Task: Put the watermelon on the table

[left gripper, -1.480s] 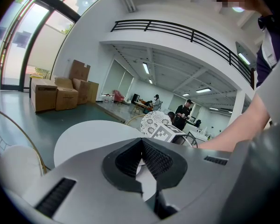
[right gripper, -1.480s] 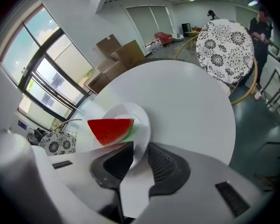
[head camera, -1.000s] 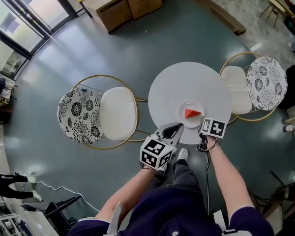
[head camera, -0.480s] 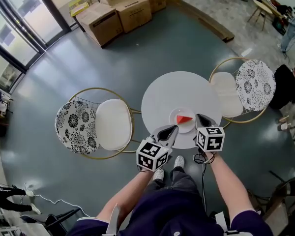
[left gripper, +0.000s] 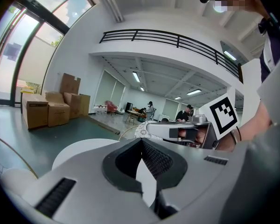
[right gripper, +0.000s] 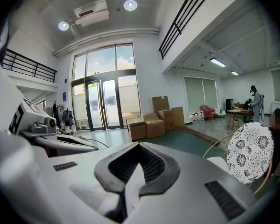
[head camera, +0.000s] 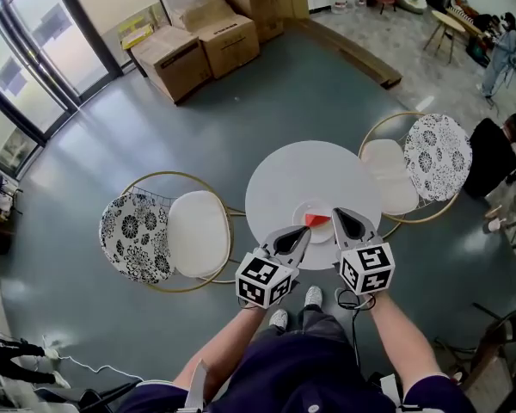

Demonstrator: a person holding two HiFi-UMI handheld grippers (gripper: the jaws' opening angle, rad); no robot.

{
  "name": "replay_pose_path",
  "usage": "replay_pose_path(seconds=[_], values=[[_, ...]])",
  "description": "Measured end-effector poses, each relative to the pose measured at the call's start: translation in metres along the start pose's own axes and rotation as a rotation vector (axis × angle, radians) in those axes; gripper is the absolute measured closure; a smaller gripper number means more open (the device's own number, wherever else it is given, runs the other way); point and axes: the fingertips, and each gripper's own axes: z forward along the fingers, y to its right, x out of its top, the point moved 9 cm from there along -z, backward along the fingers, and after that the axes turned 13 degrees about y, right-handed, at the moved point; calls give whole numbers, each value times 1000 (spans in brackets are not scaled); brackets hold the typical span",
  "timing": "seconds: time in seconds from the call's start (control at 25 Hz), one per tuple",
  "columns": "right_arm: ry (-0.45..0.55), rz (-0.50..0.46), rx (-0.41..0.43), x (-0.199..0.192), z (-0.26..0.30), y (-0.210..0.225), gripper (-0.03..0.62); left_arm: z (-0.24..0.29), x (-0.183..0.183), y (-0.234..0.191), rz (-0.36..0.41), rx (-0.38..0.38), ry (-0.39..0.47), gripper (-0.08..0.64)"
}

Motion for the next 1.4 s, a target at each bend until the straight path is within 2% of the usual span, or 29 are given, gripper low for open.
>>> replay_pose_path(seconds=[0.64,1.4], values=[[162,0,74,51,-26,-24,589,-2,33,21,40,-66,48,557],[206,17,77,62,-32,-22,589,0,43,27,40,-92,59,555]])
